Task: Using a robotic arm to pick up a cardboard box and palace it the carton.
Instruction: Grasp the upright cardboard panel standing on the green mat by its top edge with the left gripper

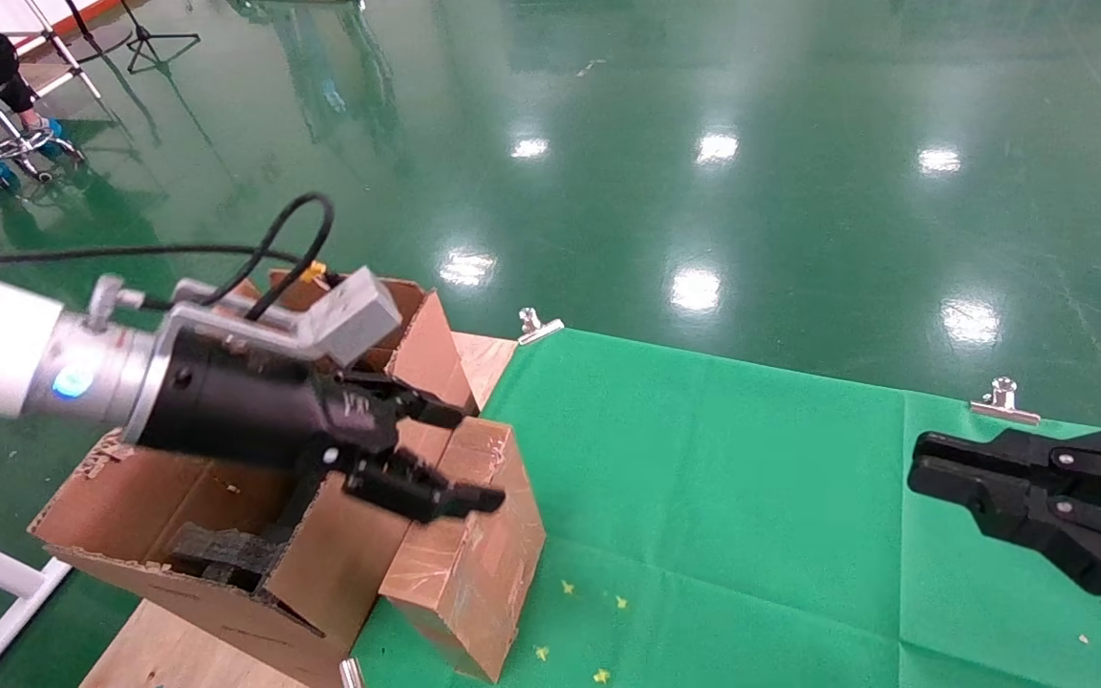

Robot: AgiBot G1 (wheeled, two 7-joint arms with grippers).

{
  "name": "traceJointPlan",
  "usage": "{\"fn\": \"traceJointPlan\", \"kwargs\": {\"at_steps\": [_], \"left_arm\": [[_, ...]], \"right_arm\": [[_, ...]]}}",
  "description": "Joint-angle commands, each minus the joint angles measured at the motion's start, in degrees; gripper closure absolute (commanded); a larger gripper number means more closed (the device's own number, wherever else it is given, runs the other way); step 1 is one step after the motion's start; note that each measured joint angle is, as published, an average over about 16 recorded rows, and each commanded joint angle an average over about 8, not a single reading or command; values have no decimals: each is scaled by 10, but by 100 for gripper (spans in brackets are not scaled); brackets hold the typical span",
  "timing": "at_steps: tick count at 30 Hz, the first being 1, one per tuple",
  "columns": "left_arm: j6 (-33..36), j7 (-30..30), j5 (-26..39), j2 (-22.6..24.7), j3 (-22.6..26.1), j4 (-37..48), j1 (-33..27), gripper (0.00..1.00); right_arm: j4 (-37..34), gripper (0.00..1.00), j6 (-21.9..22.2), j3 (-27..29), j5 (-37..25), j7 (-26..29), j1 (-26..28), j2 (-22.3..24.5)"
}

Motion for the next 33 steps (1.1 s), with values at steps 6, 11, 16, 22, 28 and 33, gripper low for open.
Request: {"fn": "traceJointPlan", "kwargs": {"at_steps": [6, 11, 16, 22, 28, 33], "left_arm": [[24, -158, 86, 32, 59, -1, -74, 0], [32, -240, 117, 50, 113, 0, -117, 0], [34, -297, 127, 65, 176, 1, -153, 0], [34, -346, 125, 78, 255, 0, -191, 0], [31, -379, 113, 89, 325, -2, -221, 0], [25, -398, 102, 97, 365, -3, -237, 0]], "right_arm": [[0, 100, 0, 0, 0, 0, 0, 0], [0, 100, 0, 0, 0, 0, 0, 0], [0, 100, 0, 0, 0, 0, 0, 0], [0, 100, 0, 0, 0, 0, 0, 0], [0, 100, 0, 0, 0, 0, 0, 0], [0, 96, 0, 0, 0, 0, 0, 0]]}}
